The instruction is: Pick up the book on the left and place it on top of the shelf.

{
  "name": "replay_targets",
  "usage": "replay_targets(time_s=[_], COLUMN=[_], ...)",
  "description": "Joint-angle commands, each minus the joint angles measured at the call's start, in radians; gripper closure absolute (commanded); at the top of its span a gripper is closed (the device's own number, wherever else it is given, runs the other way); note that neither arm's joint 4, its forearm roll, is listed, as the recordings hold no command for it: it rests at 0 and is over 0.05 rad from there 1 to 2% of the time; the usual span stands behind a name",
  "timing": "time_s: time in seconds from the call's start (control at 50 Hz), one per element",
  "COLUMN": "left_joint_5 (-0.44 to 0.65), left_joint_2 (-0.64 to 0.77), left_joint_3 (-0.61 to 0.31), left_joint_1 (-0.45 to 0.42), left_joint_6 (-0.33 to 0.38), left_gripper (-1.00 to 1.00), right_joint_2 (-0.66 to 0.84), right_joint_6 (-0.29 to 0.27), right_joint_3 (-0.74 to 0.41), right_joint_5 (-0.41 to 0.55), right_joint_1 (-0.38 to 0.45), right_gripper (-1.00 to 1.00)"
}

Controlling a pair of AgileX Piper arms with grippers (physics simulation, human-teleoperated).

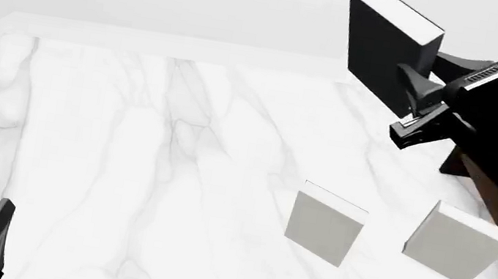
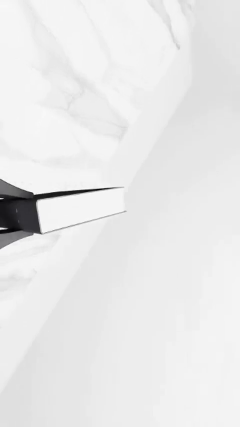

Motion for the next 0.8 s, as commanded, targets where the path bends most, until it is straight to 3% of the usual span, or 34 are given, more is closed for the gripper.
replay_targets(time_s=[0.02,0.32,0.8], left_joint_5=[0.000,0.000,0.000], left_joint_2=[0.000,0.000,0.000], left_joint_3=[0.000,0.000,0.000], left_joint_1=[0.000,0.000,0.000], left_joint_6=[0.000,0.000,0.000], left_gripper=[-1.00,-1.00,-1.00], right_joint_2=[-0.076,-0.155,-0.219], right_joint_6=[-0.030,-0.052,-0.090], right_joint_3=[-0.016,0.003,0.031], right_joint_5=[0.053,0.080,0.111], right_joint_1=[-0.062,-0.186,-0.307], right_gripper=[1.00,1.00,1.00])
